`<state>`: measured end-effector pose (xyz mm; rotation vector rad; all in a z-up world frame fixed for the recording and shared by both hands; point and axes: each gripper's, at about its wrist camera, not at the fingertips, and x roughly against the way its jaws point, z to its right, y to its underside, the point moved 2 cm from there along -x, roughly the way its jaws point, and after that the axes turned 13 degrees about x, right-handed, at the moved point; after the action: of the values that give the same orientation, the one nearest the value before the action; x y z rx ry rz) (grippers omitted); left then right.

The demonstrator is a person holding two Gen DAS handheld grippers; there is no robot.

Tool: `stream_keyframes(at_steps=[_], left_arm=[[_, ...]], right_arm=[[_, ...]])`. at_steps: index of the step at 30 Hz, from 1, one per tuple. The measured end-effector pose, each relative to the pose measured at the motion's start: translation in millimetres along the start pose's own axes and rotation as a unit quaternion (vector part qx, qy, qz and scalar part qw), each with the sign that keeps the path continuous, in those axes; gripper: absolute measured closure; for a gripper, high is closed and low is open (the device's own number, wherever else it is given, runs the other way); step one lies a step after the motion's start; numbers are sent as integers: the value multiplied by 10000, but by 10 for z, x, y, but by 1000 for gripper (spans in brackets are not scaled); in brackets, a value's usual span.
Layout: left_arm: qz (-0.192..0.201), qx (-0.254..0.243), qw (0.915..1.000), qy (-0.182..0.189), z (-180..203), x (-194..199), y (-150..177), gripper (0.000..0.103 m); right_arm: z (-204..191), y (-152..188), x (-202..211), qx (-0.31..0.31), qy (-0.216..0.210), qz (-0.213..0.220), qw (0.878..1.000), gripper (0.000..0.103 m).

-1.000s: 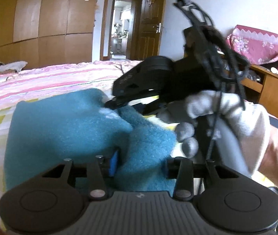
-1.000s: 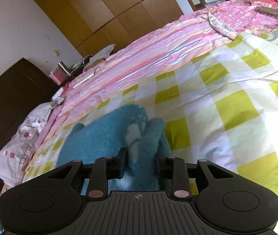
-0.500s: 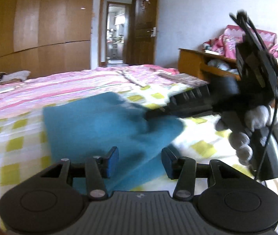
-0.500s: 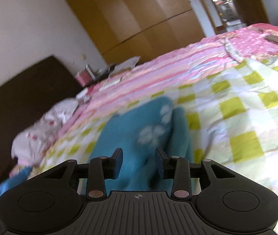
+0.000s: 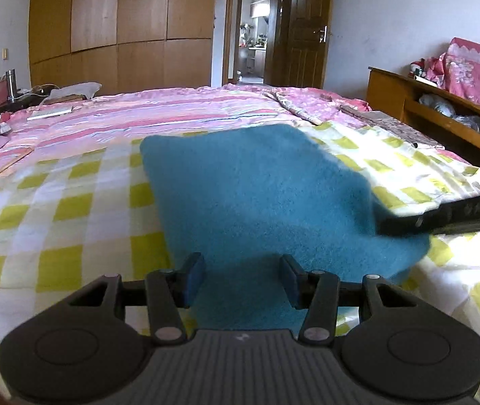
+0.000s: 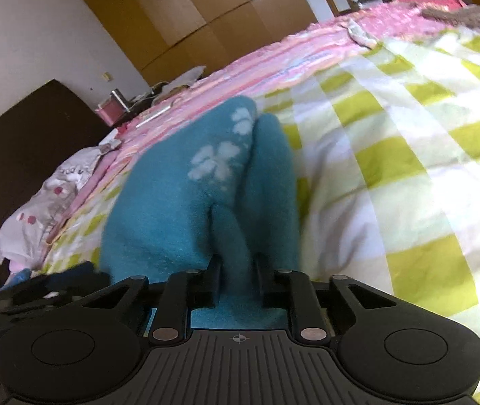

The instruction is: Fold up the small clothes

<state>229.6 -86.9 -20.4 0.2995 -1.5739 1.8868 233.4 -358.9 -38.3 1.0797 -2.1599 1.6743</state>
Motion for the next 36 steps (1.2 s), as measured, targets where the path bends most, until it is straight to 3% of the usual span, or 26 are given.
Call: stream_keyframes(at_steps=[2, 4, 6, 11, 14, 18, 22, 24, 28, 30, 33, 36], left_arm=[[21, -31, 10000, 35, -3, -4, -3, 50], [27, -42, 10000, 63, 2, -15, -14, 50], [28, -45, 9999, 89, 3, -8, -29, 50], [146, -119, 9998, 82, -15, 39, -119, 50], [214, -143, 9996, 66, -18, 36, -195, 50], [240, -224, 9995, -13, 26, -58, -241, 50], [238, -293, 9993, -48, 89, -144, -247, 49], [184, -372, 9991, -42, 110, -195, -219, 47], [211, -557, 9982, -92, 151, -185, -173, 46], [208, -480, 9986, -14, 105, -117, -177, 46], [275, -399, 9988, -72, -5, -30, -182, 46], [325, -200, 9991, -207, -139, -14, -207, 46]], right_arm=[[-46, -104, 55, 99, 20, 156, 9998, 75], [-54, -207, 60, 61, -11, 347, 9994, 56], [-74, -304, -45, 115, -14, 389, 9992, 50], [-111, -327, -471, 276, 63, 25, 9996, 48], [-128, -254, -442, 334, 54, 160, 9993, 51], [-41, -151, -310, 62, -252, 246, 9994, 84], [-11, -98, -106, -344, -564, 524, 9964, 89], [45, -72, -5, -492, -585, 708, 9946, 90], [112, -40, -140, -501, -371, 351, 9974, 85], [72, -73, -103, -443, -366, 454, 9973, 82], [59, -174, -72, -427, -391, 628, 9963, 75], [75, -296, -216, -398, -185, 584, 9973, 61]])
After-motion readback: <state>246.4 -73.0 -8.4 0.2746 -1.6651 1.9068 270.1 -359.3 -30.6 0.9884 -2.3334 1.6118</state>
